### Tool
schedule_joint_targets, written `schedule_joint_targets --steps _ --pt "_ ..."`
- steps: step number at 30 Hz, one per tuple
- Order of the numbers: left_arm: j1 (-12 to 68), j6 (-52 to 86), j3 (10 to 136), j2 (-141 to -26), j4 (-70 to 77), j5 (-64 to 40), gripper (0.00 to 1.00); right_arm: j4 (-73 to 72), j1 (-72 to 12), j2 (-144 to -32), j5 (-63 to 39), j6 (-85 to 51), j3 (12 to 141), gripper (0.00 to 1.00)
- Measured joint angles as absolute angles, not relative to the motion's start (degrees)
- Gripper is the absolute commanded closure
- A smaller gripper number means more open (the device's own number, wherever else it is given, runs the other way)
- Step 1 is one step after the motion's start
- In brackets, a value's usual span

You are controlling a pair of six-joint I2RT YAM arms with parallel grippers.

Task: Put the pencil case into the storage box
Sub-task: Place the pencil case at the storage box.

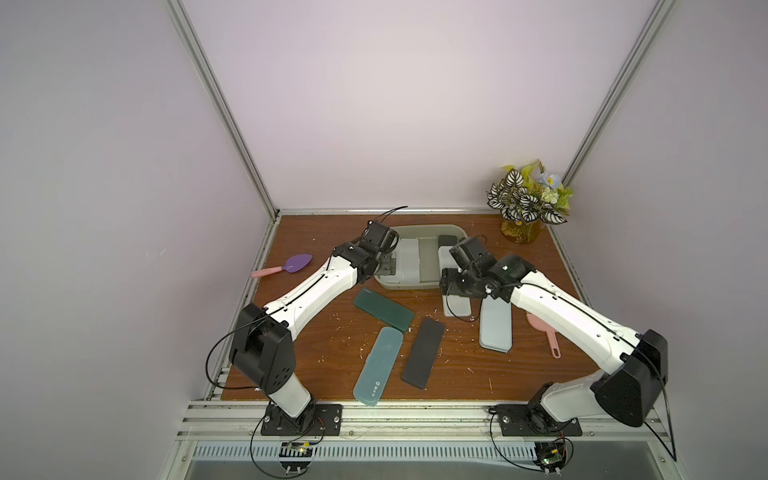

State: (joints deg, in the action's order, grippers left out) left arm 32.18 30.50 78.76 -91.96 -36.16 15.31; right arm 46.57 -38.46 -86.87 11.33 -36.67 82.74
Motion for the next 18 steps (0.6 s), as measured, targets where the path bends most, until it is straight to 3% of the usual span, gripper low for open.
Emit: schedule_joint_targets --steps 18 --pt "31.2 31.3 72.1 -81.9 -36.2 15.8 0.14 53.8 -27.1 -138.7 11.6 -23.0 138.3 0.44"
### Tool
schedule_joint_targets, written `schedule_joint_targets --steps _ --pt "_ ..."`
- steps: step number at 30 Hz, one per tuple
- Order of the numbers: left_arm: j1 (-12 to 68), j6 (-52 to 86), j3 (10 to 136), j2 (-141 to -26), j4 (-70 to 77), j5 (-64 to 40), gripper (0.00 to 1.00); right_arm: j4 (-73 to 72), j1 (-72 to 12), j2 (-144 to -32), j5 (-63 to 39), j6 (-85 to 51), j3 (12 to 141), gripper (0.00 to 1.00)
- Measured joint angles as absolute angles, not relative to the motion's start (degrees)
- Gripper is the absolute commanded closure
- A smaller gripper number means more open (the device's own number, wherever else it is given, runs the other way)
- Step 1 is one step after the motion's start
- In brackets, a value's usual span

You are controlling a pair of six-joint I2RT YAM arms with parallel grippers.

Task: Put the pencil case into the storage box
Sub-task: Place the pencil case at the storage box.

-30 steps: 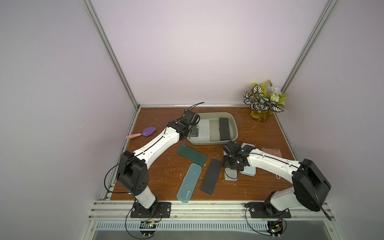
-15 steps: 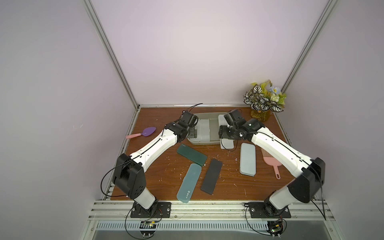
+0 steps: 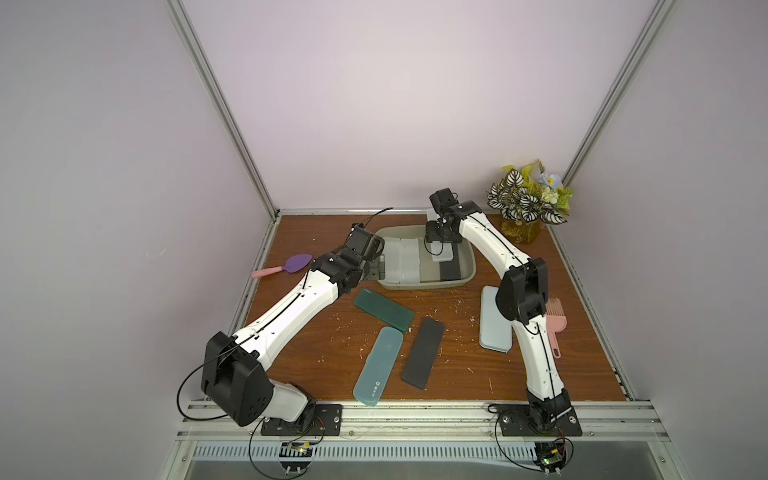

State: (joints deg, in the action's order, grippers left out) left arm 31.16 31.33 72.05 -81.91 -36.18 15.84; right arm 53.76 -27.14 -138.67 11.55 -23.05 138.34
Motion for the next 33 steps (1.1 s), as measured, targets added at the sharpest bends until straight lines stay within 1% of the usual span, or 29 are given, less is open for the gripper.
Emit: schedule_joint_targets --steps 3,6,10,23,33 --pt "31.1 31.4 71.9 -81.9 -36.2 15.8 0.14 56.0 -27.1 -143.9 11.2 -22.9 145.5 0.44" --pt "31.1 31.4 71.9 -81.9 -36.2 15.8 0.13 57.4 -27.2 -145.7 10.0 -22.9 146.5 0.44" --pt "31.1 31.4 71.9 -81.9 -36.2 15.8 0.13 58.3 -27.6 -146.1 9.2 -23.0 144.5 0.44" --pt "31.1 31.6 70.9 -81.9 -36.2 15.8 0.13 53.8 -28.9 -145.5 5.5 -26.8 139.9 0.44" --pt "31.1 31.6 70.8 -81.9 -36.2 15.9 0.13 52.2 -29.1 -142.0 5.5 -30.2 133.2 0.43"
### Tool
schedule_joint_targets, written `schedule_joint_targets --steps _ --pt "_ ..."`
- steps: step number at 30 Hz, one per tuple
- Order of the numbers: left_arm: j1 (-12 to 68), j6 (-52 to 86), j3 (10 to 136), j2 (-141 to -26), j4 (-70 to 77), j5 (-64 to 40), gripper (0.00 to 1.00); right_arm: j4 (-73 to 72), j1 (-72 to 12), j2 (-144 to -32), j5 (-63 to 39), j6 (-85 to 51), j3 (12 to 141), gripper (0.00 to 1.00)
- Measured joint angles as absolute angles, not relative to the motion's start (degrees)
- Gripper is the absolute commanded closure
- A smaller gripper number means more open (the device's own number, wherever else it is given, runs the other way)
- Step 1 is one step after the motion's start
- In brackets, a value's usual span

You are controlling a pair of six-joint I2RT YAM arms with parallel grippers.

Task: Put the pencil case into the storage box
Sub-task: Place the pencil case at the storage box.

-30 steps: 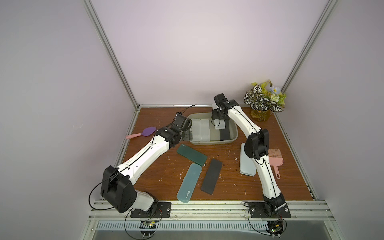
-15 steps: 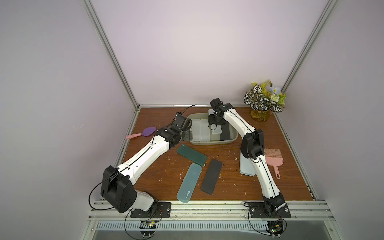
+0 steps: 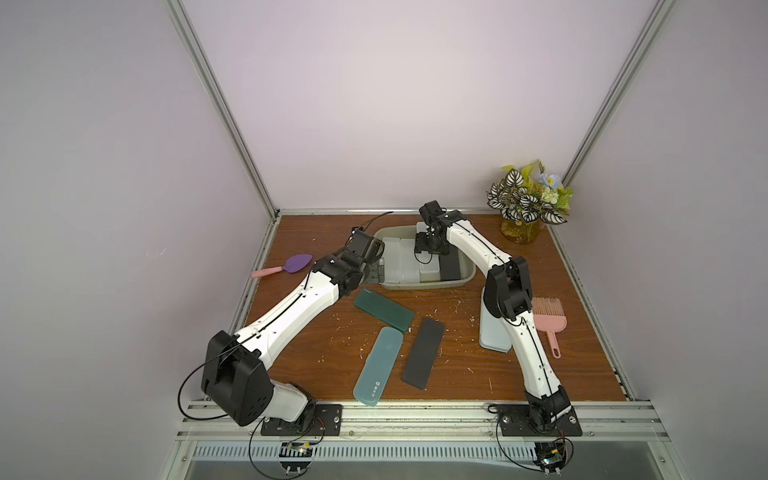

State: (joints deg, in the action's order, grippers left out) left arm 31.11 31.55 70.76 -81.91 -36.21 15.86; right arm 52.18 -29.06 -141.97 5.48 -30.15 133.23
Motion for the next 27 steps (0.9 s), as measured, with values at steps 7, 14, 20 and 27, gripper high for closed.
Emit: schedule_joint_targets --steps 7,14,20,27 --pt "31.1 31.6 70.5 -81.9 -36.2 15.9 0.13 53.3 -29.2 -141.1 4.4 -31.8 129.4 0.42" --pt "31.1 31.7 70.5 -81.9 -36.2 15.9 0.13 52.9 -29.2 -140.5 4.3 -32.4 128.4 0.29" --pt "31.1 31.7 70.5 -81.9 -36.2 15.9 0.13 53.8 -29.5 -140.5 5.3 -32.4 129.1 0.16" --pt "31.1 31.7 70.4 -81.9 -36.1 15.9 0.13 57.5 -31.0 -138.9 8.8 -31.7 134.6 0.12"
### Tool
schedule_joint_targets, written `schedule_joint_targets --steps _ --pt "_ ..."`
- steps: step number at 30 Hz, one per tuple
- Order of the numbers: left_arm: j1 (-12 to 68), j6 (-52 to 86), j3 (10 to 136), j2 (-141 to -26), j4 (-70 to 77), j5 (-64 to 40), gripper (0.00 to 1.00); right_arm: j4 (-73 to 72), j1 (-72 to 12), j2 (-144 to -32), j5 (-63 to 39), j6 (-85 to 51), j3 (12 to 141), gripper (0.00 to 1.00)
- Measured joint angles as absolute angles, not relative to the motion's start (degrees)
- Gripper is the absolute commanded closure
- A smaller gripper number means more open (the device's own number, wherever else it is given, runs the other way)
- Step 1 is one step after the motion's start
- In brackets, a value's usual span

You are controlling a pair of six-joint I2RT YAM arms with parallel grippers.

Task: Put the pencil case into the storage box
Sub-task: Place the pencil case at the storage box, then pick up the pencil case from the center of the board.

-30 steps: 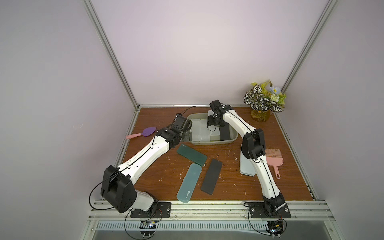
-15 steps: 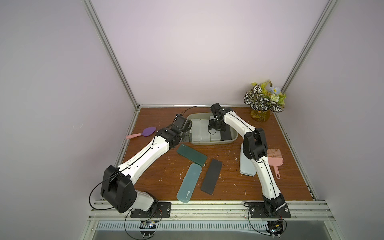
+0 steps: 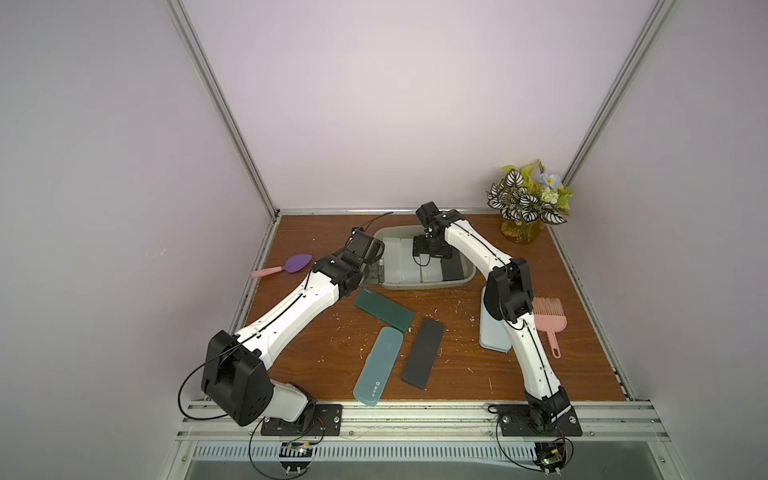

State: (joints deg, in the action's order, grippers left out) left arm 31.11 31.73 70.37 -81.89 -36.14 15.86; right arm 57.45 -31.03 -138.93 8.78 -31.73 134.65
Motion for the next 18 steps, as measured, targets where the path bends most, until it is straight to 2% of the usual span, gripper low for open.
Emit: schedule_joint_targets --steps 10,13,18 --pt "31.1 31.7 68.6 -80.1 -36.1 15.6 0.14 59.7 -31.9 -126.7 11.8 -31.3 135.9 0.12" --pt "31.1 31.8 67.2 -78.7 -36.2 14.3 0.14 57.4 -32.3 -119.3 12.1 -31.3 128.0 0.13" --pt "32.2 34.0 62.5 -78.1 -37.2 11.7 0.14 49.7 -33.8 -102.7 11.4 -31.8 104.9 0.14"
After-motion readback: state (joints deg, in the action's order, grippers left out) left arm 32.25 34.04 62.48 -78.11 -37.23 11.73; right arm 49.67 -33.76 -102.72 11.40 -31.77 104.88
